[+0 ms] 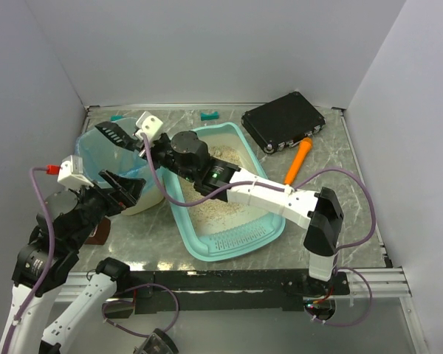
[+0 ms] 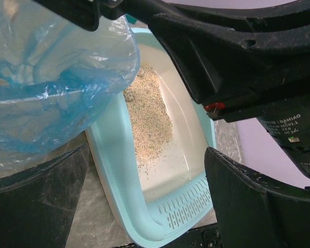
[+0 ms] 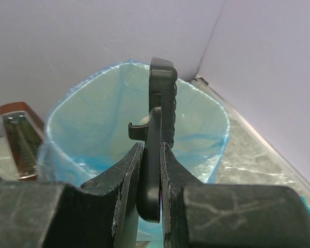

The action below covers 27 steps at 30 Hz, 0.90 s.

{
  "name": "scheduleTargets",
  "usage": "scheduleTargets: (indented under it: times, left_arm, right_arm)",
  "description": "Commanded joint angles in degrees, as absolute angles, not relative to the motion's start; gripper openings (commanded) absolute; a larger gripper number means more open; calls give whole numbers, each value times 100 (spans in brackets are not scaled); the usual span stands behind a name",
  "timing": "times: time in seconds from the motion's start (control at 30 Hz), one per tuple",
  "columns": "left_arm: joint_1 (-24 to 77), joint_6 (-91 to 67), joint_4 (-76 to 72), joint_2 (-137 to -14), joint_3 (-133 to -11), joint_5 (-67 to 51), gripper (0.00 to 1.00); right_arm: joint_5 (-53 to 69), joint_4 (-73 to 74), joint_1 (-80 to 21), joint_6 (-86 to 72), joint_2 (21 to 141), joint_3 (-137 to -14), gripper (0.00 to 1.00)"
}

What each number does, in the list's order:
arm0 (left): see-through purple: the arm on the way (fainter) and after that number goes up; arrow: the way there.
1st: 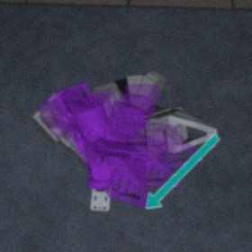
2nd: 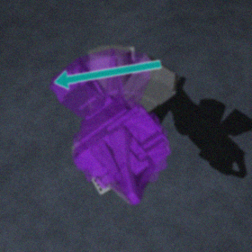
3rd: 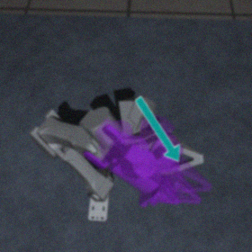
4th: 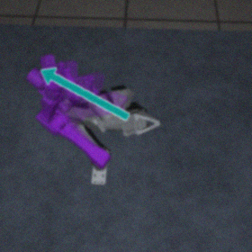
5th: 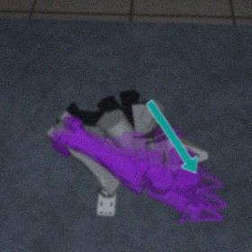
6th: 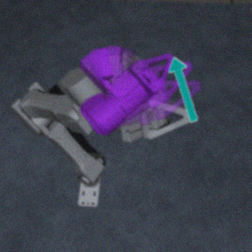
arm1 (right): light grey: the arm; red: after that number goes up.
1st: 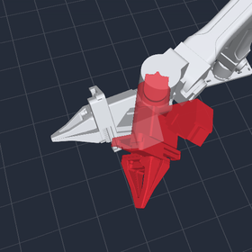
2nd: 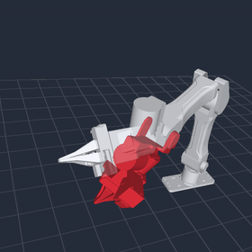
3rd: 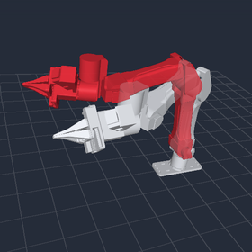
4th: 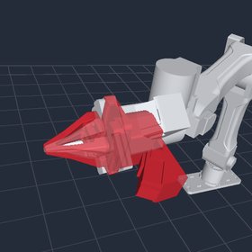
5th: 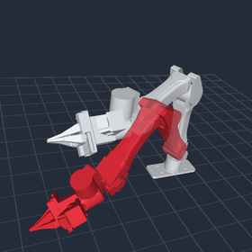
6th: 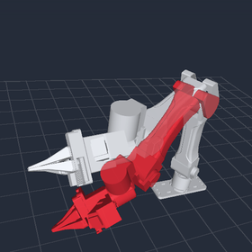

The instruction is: Clean the litter box

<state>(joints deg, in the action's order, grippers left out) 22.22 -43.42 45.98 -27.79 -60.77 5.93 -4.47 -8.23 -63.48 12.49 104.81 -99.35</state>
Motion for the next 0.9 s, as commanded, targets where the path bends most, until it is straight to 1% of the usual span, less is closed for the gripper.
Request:
scheduleTargets:
  times: [0.0, 0.1, 0.2, 0.27, 0.37, 0.47, 0.53, 0.6, 0.63, 0.73, 0.83, 0.87]
  left_arm:
    - [2241, -4473, 4640, -2663, -6144, 729, 97]
    - [2241, -4500, 4650, -2663, -6108, 730, 97]
    - [2241, -4500, 4614, -2681, -6056, 634, 97]
    - [2250, -4535, 4571, -2716, -6012, 572, 97]
    - [2241, -4657, 4509, -2829, -5915, 632, 97]
    - [2241, -4763, 4508, -3198, -5932, 545, 97]
    - [2241, -4869, 4553, -3515, -5906, 554, 97]
    - [2241, -4939, 4509, -3804, -5863, 676, 97]
    - [2241, -4931, 4457, -3919, -5888, 668, 97]
    - [2250, -4904, 4229, -4367, -5933, 362, 97]
    - [2285, -4966, 3860, -4587, -5705, 211, 97]
    - [2303, -4992, 3780, -4640, -5652, 194, 97]
  right_arm:
    - [-572, -1257, -6337, 1810, 10116, -10187, 0]
    - [-756, -1388, -6354, 1855, 10029, -10073, 0]
    - [-923, -1512, -6346, 1399, 9740, -9915, 0]
    - [-1342, -1381, -6346, 723, 9590, -9844, 0]
    - [-1563, -1029, -6319, -208, 9168, -9695, 0]
    - [-1932, -897, -6284, -1018, 8615, -9326, 0]
    - [-2476, -477, -6267, -1656, 8167, -9081, 0]
    - [-2680, -169, -6232, -1968, 7668, -8834, 0]
    - [-2768, -115, -6205, -2221, 7481, -8511, 0]
    - [-3004, 429, -6047, -2730, 6787, -8017, 0]
    - [-2989, 1210, -5661, -3284, 6215, -7630, 0]
    - [-2893, 1439, -5356, -3470, 6118, -7559, 0]
